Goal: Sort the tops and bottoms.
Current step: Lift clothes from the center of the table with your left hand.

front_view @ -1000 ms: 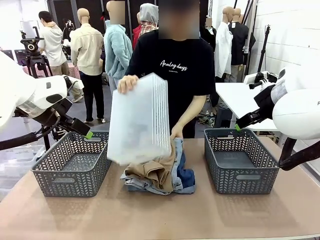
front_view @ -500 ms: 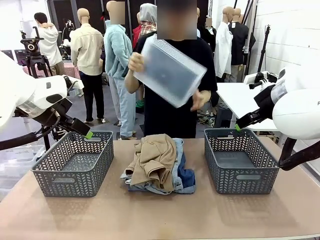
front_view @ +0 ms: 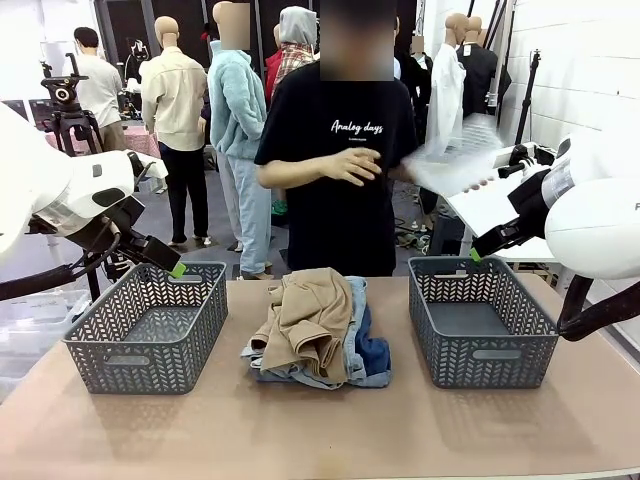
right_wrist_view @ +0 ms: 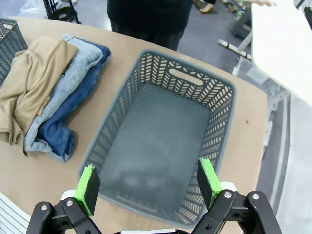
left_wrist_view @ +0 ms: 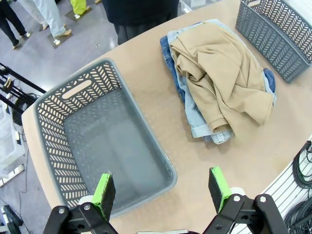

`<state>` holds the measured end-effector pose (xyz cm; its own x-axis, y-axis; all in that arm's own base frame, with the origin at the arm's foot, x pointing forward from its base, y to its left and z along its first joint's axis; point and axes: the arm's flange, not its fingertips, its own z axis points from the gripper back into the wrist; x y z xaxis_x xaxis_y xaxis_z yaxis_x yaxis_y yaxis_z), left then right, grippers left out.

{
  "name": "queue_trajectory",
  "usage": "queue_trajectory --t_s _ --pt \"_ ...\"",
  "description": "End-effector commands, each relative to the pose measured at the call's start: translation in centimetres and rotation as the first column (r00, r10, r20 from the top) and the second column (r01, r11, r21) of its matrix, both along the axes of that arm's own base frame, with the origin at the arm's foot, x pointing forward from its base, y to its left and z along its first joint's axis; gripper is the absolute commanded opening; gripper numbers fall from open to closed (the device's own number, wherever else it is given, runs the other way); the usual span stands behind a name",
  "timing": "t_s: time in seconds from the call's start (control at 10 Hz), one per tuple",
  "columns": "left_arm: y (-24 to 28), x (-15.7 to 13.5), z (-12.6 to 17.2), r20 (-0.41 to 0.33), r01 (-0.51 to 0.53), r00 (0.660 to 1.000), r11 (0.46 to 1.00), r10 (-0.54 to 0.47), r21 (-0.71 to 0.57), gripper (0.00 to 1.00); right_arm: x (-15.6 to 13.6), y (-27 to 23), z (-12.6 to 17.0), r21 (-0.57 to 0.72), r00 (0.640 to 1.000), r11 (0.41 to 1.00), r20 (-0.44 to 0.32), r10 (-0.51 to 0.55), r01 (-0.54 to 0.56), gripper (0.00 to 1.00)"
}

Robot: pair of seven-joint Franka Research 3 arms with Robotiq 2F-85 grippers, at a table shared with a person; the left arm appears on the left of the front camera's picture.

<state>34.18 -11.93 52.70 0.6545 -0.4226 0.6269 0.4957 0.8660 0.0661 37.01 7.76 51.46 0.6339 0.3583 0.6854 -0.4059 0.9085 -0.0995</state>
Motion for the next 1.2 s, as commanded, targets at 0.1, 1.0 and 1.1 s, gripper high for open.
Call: queue_trajectory --t_s 0.1,1.0,1.1 --pt "0.23 0.0 0.11 0.003 0.001 1.0 1.0 -0.001 -0.001 1.0 0.03 -0.05 0.0 0.002 1.0 1.0 0.002 0.001 -0.001 1.0" --pt "0.23 0.0 0.11 0.003 0.001 1.0 1.0 -0.001 -0.001 1.0 0.03 -0.05 0.0 0.002 1.0 1.0 0.002 0.001 -0.001 1.0" --pt "0.23 0.0 0.11 0.003 0.001 1.0 1.0 -0.001 -0.001 1.0 0.03 -0.05 0.0 0.002 1.0 1.0 0.002 0.001 -0.001 1.0"
